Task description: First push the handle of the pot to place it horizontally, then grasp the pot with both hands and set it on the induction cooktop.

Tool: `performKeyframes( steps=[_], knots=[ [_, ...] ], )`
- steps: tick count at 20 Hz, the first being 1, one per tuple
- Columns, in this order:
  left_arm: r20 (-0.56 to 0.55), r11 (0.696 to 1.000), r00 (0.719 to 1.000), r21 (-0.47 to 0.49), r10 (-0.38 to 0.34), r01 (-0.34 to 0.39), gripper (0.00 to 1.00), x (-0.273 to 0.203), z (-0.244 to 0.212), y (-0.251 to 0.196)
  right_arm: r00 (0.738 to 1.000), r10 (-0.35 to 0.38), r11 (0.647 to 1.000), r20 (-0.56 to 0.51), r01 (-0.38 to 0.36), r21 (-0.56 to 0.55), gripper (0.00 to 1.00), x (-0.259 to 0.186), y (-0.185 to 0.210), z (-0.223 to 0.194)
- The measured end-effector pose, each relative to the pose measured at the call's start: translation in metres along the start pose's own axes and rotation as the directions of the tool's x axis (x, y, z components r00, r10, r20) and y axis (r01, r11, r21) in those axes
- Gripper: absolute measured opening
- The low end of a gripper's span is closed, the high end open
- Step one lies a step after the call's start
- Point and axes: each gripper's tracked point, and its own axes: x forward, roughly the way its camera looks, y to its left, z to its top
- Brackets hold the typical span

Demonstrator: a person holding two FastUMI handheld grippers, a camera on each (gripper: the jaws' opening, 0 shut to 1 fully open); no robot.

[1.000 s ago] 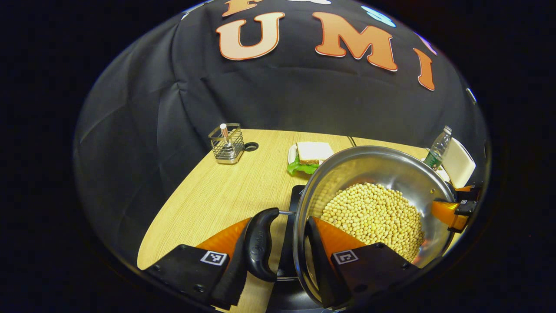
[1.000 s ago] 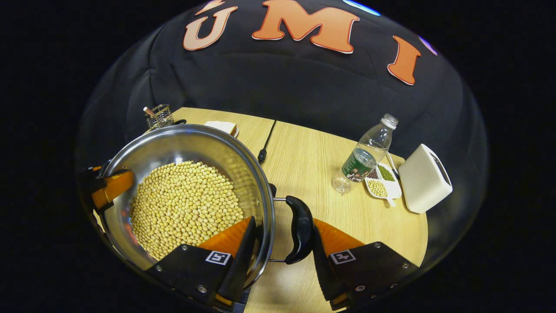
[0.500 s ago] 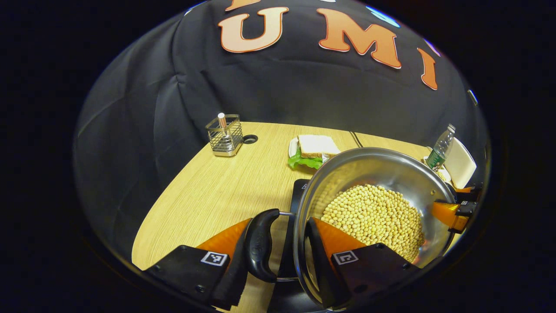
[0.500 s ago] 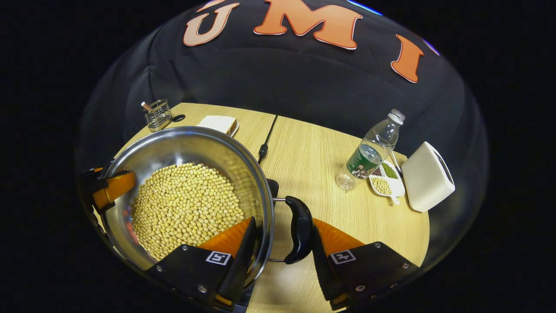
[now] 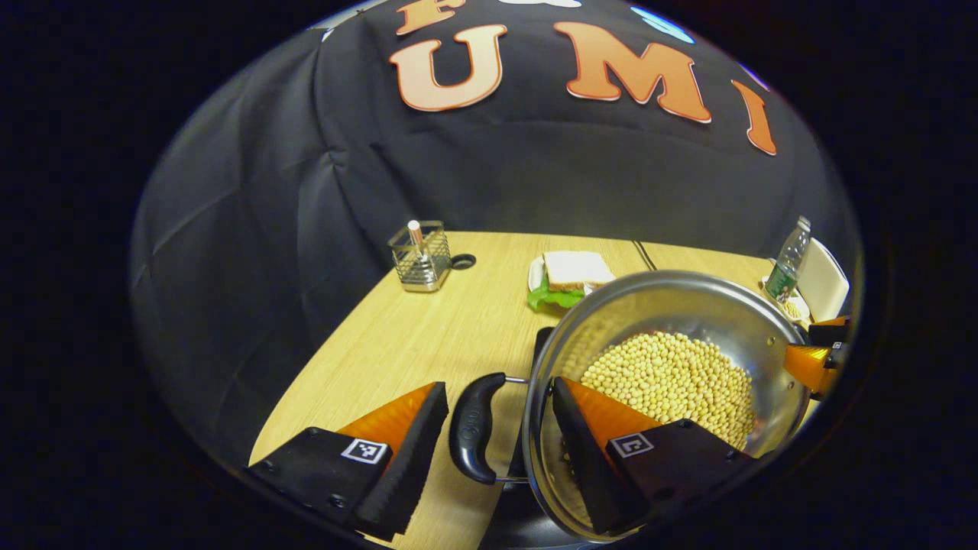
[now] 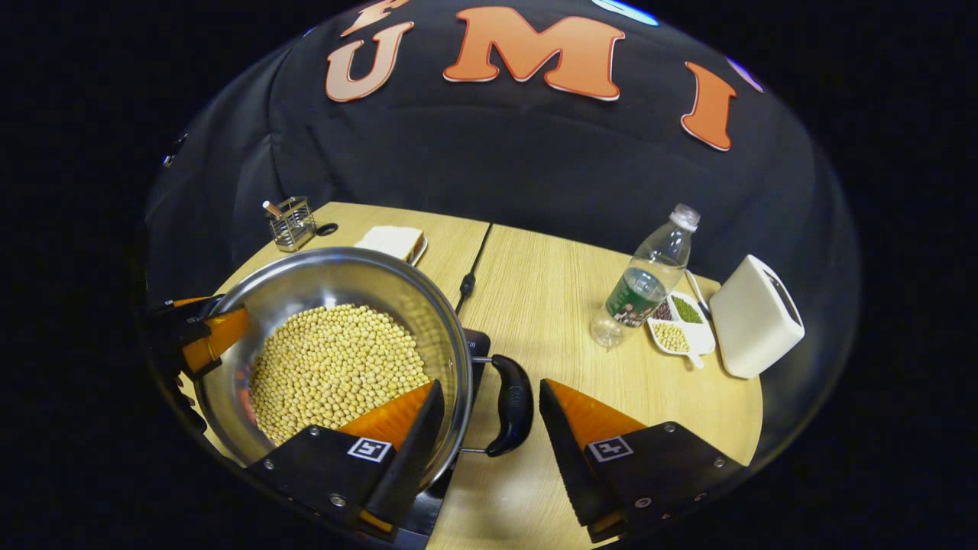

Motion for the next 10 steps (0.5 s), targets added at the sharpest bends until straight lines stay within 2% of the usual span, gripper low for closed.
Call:
performKeyframes(
  steps=[2,5,10],
  knots=[
    [0.076,1.0,0.997,-0.012,0.028,-0.027,0.9,-0.02,0.026,0.004,0.997,-0.011,1.0,0.07,0.012,-0.014,0.81,-0.019,-0.01,0.016],
    [0.193,0.999,0.981,-0.044,0.032,-0.024,0.9,-0.052,0.065,-0.001,0.98,-0.025,0.999,0.195,0.029,-0.016,0.82,-0.057,-0.021,0.04],
    [0.381,0.994,0.924,-0.097,-0.012,0.054,0.9,-0.125,0.122,-0.027,0.925,-0.028,0.999,0.38,0.039,-0.023,0.84,-0.128,-0.047,0.068]
  ],
)
